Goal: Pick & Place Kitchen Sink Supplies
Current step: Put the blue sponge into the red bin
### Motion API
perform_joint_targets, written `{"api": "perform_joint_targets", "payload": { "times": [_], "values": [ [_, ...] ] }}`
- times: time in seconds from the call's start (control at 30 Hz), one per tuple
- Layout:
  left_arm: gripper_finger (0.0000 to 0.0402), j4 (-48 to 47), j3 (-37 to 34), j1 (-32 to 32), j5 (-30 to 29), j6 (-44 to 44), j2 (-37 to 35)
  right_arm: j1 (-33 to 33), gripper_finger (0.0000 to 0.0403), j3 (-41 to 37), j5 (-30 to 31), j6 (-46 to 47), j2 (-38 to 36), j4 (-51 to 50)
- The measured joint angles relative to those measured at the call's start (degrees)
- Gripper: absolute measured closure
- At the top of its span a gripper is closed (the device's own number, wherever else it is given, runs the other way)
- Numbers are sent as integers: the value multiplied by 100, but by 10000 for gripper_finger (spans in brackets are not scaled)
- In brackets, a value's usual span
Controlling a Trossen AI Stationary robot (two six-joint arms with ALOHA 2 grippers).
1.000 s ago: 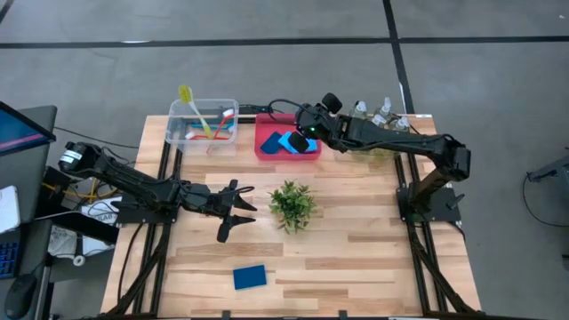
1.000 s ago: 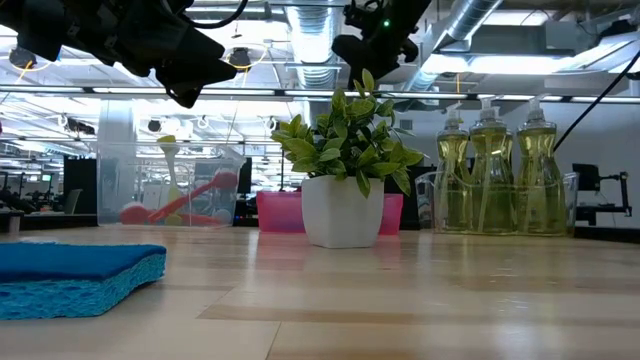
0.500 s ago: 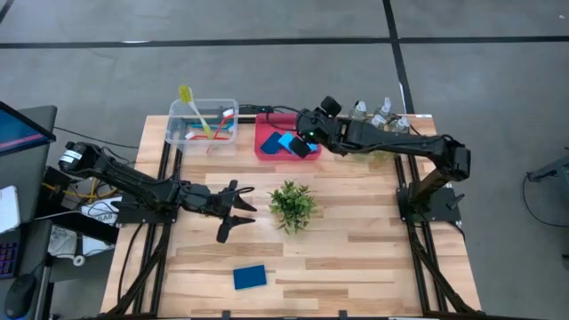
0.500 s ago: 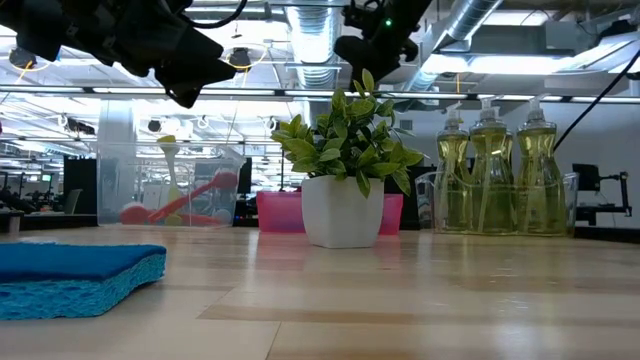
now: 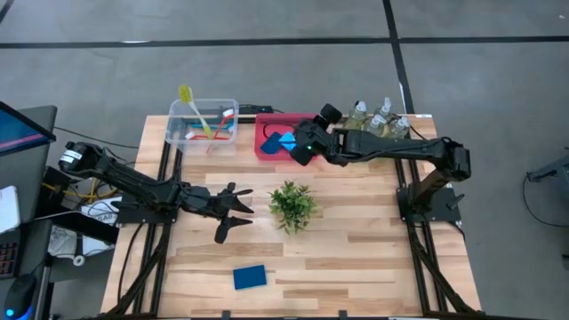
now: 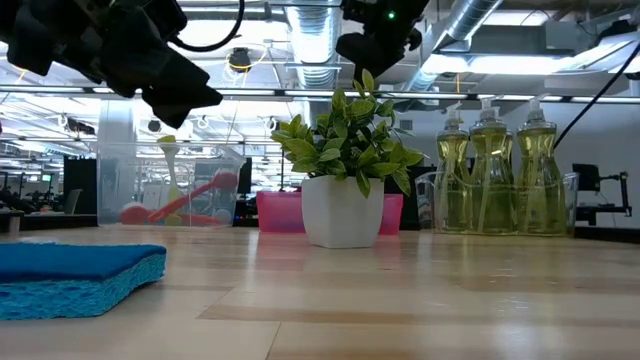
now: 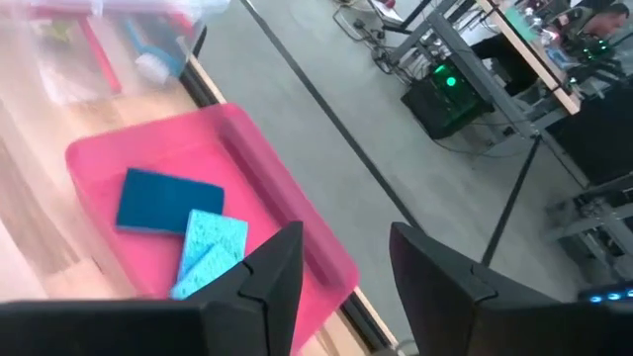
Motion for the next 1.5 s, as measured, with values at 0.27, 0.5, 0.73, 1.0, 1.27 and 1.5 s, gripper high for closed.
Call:
{"api": "perform_joint_targets", "payload": {
  "times": [0.27,0.5,0.73,1.0,1.27,1.5],
  "values": [
    [247,42,0,-10,678,-179,0,528,273,0,232,197,-53,-618],
    [247,31,1,-263,591,-532,0,1342,284,-230,1278,813,-441,-1172],
    [247,-330,3,-467,676,-1065,0,2405,284,-1929,1486,1649,-1545,-696],
    [247,-426,4,-923,917,-1293,0,4047,285,-3905,1416,1689,-2446,1955],
    [247,-433,61,-1509,-168,-1271,219,4729,285,-4409,1417,1005,-2229,3446],
    [247,-452,676,-1902,-589,-1167,1190,4738,285,-4409,1403,762,-2070,4082]
  ]
}}
